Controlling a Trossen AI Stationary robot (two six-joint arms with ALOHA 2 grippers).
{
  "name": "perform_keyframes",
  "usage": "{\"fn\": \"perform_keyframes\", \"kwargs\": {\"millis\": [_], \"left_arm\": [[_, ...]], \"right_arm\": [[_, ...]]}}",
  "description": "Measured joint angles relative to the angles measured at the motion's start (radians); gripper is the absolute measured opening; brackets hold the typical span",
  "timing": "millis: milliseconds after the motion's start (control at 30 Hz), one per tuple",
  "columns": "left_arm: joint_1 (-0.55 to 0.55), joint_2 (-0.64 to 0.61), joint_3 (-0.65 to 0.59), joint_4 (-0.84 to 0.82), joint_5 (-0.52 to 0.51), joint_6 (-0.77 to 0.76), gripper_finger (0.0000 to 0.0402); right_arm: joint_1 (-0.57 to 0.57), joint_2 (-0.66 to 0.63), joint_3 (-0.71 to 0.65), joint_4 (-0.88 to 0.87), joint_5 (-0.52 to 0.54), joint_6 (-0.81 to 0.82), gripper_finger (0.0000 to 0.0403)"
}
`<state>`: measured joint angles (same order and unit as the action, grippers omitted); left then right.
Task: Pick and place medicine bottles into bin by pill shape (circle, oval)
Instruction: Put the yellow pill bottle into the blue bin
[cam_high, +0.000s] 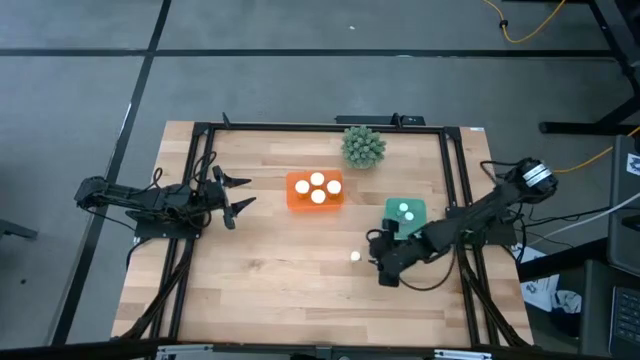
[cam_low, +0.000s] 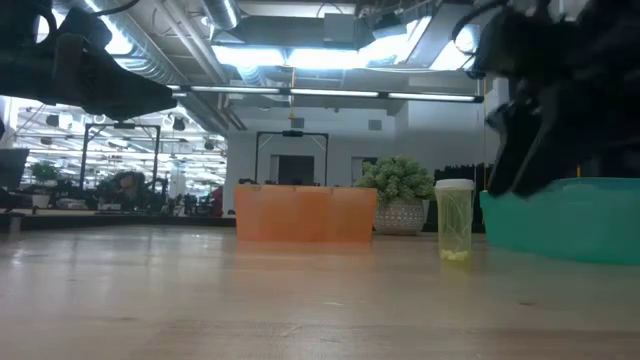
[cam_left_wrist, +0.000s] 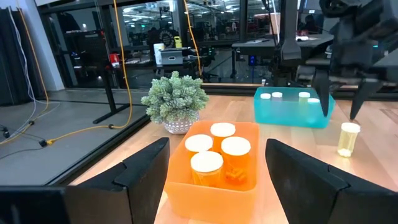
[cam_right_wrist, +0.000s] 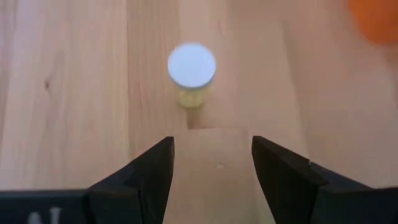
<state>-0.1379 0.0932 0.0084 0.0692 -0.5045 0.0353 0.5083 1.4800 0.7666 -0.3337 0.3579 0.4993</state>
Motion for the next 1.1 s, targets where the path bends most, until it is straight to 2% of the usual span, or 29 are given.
{"fn": "perform_keyframes", "kwargs": {"millis": [200, 533, 800, 933, 1100], "left_arm": [[0.0, 0.0, 0.0, 0.0, 0.0, 0.0, 0.0257], [0.0, 0.0, 0.0, 0.0, 0.0, 0.0, 0.0257], [0.0, 0.0, 0.0, 0.0, 0.0, 0.0, 0.0257], [0.0, 0.0, 0.0, 0.0, 0.0, 0.0, 0.0257], [0.0, 0.0, 0.0, 0.0, 0.0, 0.0, 0.0257]], "right_arm": [[-0.056, 0.081, 0.0, 0.113, -0.129, -0.087, 0.0218], [-0.096, 0.14, 0.0, 0.261, -0.125, -0.185, 0.0218], [-0.1, 0.14, 0.0, 0.285, -0.126, -0.206, 0.0217], [-0.1, 0.14, 0.0, 0.294, -0.125, -0.205, 0.02], [-0.1, 0.14, 0.0, 0.294, -0.126, -0.191, 0.0161]]}}
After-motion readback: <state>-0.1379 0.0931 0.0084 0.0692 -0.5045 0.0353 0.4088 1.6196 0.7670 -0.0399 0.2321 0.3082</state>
